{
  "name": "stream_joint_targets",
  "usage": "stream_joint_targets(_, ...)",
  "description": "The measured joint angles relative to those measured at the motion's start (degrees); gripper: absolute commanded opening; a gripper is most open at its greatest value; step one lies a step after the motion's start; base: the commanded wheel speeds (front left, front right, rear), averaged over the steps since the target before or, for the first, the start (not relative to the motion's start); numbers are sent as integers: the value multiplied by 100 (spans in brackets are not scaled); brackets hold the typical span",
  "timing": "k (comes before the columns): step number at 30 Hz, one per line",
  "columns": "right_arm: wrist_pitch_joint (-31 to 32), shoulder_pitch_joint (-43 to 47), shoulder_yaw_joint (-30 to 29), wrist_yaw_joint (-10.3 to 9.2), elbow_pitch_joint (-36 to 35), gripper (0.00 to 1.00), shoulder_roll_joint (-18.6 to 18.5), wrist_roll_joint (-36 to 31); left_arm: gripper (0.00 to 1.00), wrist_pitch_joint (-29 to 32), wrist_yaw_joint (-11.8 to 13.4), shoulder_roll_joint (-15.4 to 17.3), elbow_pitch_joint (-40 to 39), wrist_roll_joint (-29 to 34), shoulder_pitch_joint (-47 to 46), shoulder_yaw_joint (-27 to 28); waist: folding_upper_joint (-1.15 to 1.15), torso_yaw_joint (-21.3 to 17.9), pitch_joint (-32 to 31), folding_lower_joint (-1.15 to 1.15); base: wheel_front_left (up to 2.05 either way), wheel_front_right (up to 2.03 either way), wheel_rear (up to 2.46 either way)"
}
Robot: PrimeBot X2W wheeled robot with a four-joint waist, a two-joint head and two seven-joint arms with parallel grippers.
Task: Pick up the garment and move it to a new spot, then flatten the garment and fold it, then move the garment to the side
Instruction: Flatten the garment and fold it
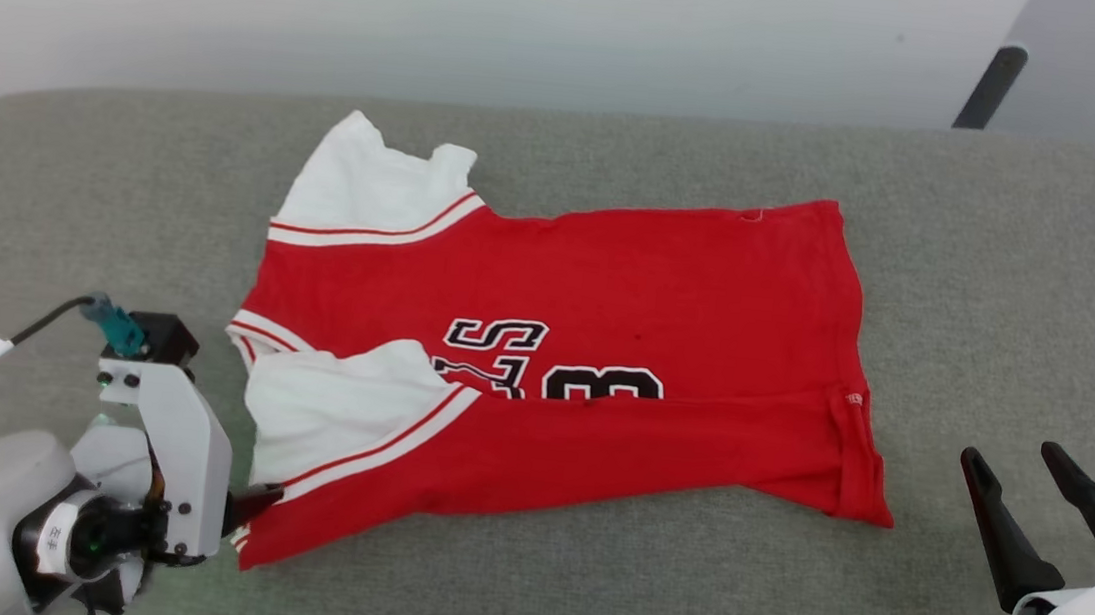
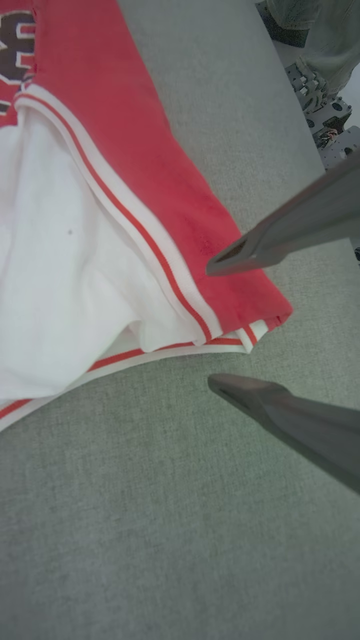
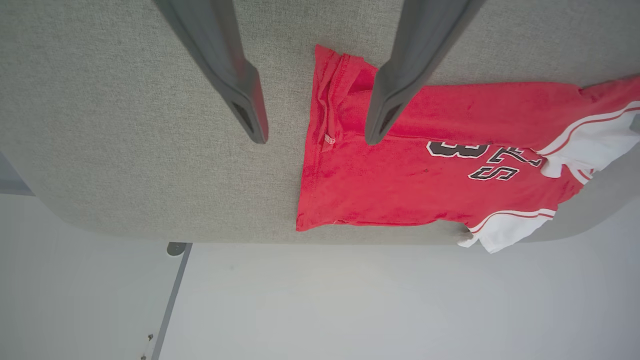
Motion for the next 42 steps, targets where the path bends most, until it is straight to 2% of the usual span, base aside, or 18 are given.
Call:
stream_joint_targets(11,-48,61,-41,0,8,100,123,-7,100,415,-73,-339,799,-142,-10,-140,0,-144,234,0,0,0,0)
stream_joint_targets(17,-40,15,-52,0,19,100,145,10,100,500,-224,-569,1195,-257,-26,-110,0,-101,229,0,0,0,0)
stream_joint_targets(18,-20,15,-53,0,19,100,147,12,69,530,-235,-612,1266,-324,-25,-83,0,-93,226,0,0,0,0)
stream_joint_targets(19,-13,12,-53,0,20,100,152,15,0,541,-302,-641,1327,-354,-27,-71,0,-87,222,0,0,0,0)
stream_joint_targets(28,310,-32,-44,0,120,100,148,130,0,459,-704,-838,1760,-312,-126,-45,0,-35,260,0,0,0,0)
stream_joint_targets(42,1634,-508,75,0,858,100,-14,196,0,318,-1159,-1323,2197,-64,-447,-101,0,277,325,0,0,0,0)
